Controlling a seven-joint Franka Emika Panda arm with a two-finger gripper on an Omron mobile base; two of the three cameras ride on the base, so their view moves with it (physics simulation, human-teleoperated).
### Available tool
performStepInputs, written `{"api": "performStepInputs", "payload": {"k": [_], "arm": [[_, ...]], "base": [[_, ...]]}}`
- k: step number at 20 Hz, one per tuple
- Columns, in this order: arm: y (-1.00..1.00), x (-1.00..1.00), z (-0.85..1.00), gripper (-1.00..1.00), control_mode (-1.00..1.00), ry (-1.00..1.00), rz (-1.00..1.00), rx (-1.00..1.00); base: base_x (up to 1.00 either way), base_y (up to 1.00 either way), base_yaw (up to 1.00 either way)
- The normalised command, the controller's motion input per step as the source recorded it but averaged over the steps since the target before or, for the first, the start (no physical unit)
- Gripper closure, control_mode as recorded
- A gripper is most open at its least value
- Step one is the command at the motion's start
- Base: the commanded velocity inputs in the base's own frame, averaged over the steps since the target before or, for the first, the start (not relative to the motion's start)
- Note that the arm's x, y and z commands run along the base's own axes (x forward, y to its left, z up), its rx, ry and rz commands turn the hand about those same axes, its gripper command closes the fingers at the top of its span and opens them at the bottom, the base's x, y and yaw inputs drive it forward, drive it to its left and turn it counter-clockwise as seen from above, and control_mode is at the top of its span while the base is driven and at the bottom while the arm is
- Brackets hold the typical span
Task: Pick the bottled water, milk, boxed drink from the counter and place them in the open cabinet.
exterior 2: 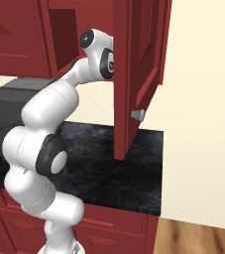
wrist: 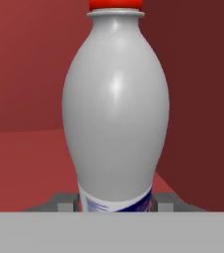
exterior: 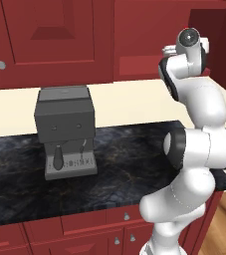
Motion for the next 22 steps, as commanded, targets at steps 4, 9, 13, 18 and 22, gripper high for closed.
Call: {"api": "performStepInputs", "payload": {"k": [4, 9, 13, 18, 22], "arm": [[-0.05, 0.06, -0.04, -1.00, -1.00, 0.00, 0.00, 0.00], [-0.06, 0.02, 0.00, -1.00, -1.00, 0.00, 0.00, 0.00], [-0.10, 0.00, 0.00, -1.00, -1.00, 0.00, 0.00, 0.00], [-0.06, 0.00, 0.05, -1.00, -1.00, 0.00, 0.00, 0.00], [0.00, 0.02, 0.15, -1.00, -1.00, 0.00, 0.00, 0.00]], "base": [[0.00, 0.00, 0.00], [0.00, 0.00, 0.00], [0.00, 0.00, 0.00], [0.00, 0.00, 0.00], [0.00, 0.00, 0.00]]}}
